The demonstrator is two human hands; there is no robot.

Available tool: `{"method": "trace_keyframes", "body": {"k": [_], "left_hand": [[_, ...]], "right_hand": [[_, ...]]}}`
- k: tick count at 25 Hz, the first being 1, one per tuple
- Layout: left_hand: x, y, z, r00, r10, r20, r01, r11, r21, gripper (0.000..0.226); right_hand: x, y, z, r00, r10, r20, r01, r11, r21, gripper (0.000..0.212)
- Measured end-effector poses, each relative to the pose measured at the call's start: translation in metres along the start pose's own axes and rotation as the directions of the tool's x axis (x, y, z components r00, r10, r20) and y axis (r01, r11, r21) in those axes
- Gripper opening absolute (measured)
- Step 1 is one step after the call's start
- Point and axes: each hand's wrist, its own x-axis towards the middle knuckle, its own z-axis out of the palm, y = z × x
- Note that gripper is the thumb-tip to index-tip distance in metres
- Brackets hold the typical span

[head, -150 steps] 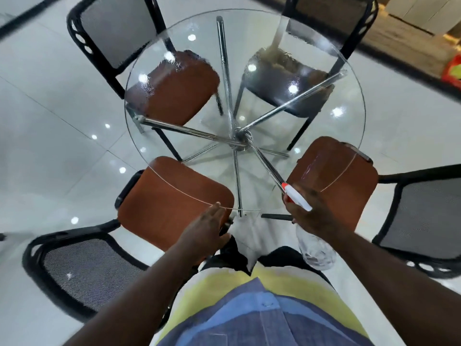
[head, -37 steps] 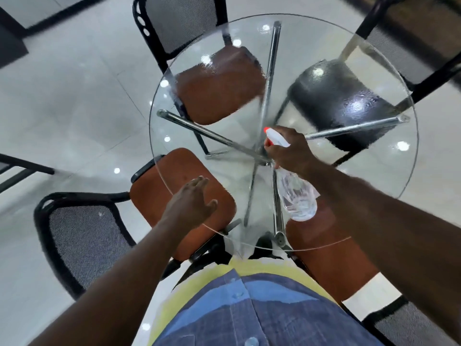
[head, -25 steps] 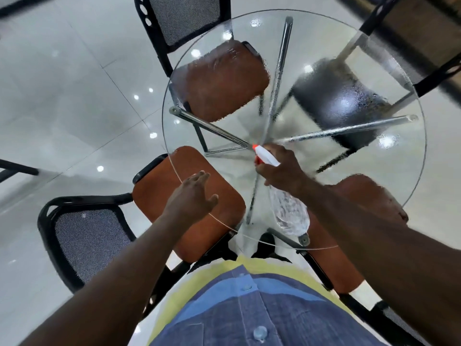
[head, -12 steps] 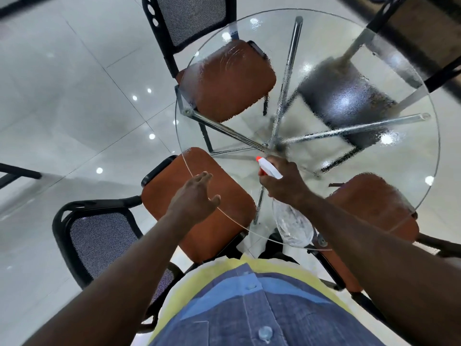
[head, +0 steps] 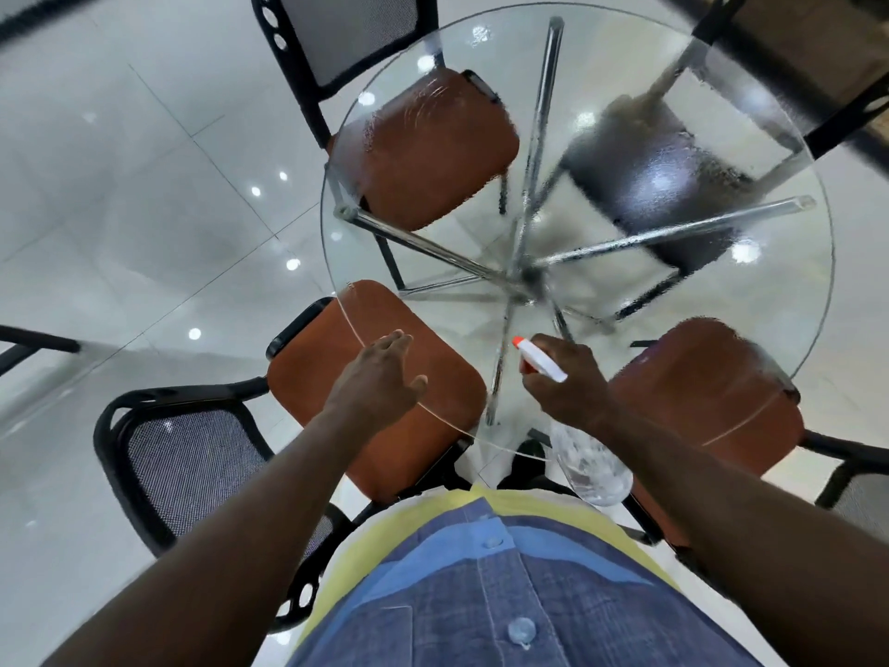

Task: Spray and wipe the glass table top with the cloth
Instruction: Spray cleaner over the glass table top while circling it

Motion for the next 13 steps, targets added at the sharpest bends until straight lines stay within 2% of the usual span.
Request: {"method": "trace_keyframes", "body": {"k": [4, 10, 13], "left_hand": [[0.010, 0.044, -0.009, 0.997, 0.071, -0.011, -0.071, 0.997, 0.042, 0.075], [0.024, 0.116, -0.021, 0.983, 0.176, -0.060, -0.166, 0.976, 0.138, 0.072], [0.025, 0.144, -0.021, 0.973, 0.216, -0.080, -0.197, 0.960, 0.199, 0.072]], "right_hand": [[0.004, 0.019, -0.046, 0.984, 0.096, -0.149, -0.081, 0.992, 0.101, 0.013], [0.026, 0.029, -0.117, 0.974, 0.047, -0.222, -0.017, 0.991, 0.134, 0.005], [0.029, 0.047, -0.142, 0.936, 0.067, -0.346, -0.012, 0.987, 0.159, 0.031]]}}
